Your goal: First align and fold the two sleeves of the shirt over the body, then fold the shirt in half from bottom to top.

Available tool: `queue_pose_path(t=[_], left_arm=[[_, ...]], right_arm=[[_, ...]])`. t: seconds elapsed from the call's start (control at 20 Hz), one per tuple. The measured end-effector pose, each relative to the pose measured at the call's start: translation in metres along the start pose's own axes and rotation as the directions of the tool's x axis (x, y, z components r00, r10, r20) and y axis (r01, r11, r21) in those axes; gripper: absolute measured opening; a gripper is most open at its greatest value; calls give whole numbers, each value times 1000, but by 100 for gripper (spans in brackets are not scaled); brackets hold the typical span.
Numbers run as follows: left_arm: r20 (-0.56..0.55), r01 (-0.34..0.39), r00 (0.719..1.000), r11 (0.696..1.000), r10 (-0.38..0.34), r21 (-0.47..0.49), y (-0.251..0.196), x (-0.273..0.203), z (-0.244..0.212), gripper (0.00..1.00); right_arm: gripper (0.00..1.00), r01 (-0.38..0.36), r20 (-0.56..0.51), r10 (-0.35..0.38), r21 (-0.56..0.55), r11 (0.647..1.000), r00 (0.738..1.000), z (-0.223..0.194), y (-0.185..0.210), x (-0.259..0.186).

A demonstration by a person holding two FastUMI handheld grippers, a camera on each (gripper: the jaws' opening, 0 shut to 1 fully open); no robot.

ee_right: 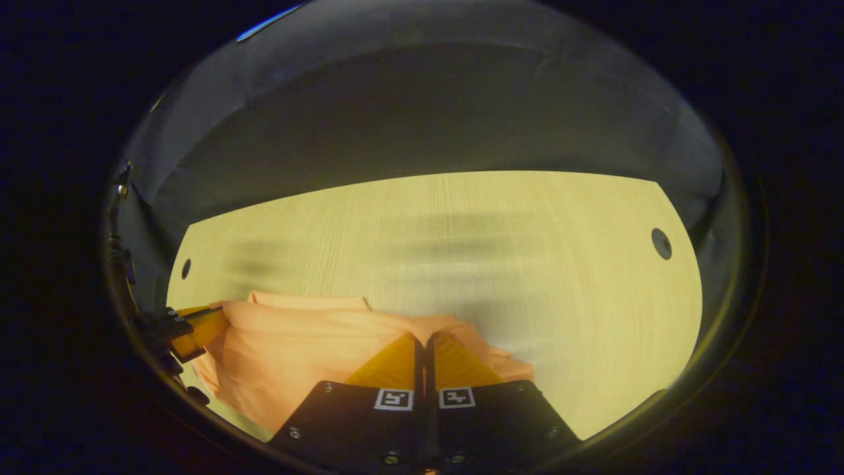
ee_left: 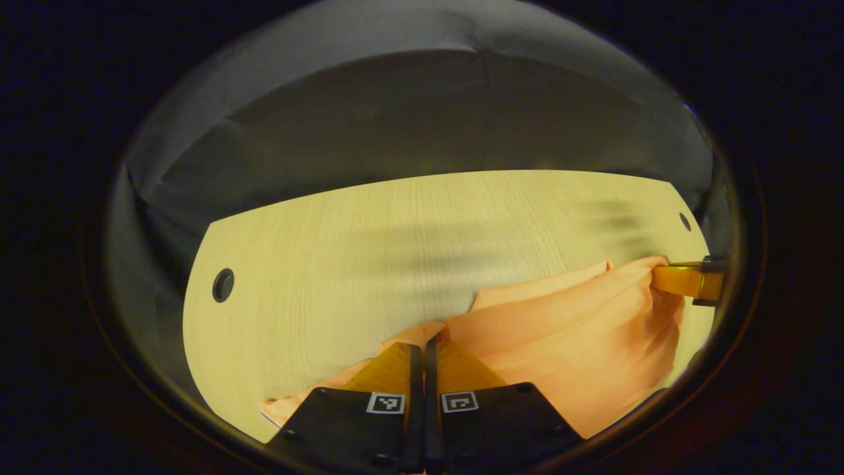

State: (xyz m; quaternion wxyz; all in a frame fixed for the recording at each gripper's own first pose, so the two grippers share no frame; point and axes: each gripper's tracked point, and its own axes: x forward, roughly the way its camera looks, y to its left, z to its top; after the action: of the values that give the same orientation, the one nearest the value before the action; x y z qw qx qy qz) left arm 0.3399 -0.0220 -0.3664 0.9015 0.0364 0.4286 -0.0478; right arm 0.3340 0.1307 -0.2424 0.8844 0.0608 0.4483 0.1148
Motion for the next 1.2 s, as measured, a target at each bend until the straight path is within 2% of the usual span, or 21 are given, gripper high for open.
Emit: queue_pose_path(t=[0.1,0.2,0.25,0.3,0.35,0.75,0.95,1.2], left_arm=[[-1,10,1000,1000,-10,2,1,-1,0,7],[0,10,1000,1000,-10,-5,1,-4,0,16],[-7,5,1000,1000,-6,-6,2,-7,-2,35],[-8,6,1000,1000,-6,-11,2,-9,-3,43],[-7,7,1000,1000,-7,-18,1,-11,-3,47],[18,37,999,996,-35,-77,-10,-66,-6,47],[68,60,996,992,-53,-108,-15,-117,-8,47],[133,80,989,991,-66,-104,-25,-192,-20,49]], right_arm=[[6,-7,-5,7,10,1000,1000,-1,0,0],[11,-11,0,11,16,1000,1000,0,-1,-2],[31,-6,2,6,13,1000,1000,0,-2,-4],[35,-2,4,2,11,1000,1000,1,-4,-7],[36,-2,8,2,11,1000,1000,1,-4,-10],[35,-18,39,17,22,1000,999,-13,-3,-55],[35,-33,75,32,17,999,997,-24,2,-99],[35,-54,143,53,-1,999,988,-39,6,-169]])
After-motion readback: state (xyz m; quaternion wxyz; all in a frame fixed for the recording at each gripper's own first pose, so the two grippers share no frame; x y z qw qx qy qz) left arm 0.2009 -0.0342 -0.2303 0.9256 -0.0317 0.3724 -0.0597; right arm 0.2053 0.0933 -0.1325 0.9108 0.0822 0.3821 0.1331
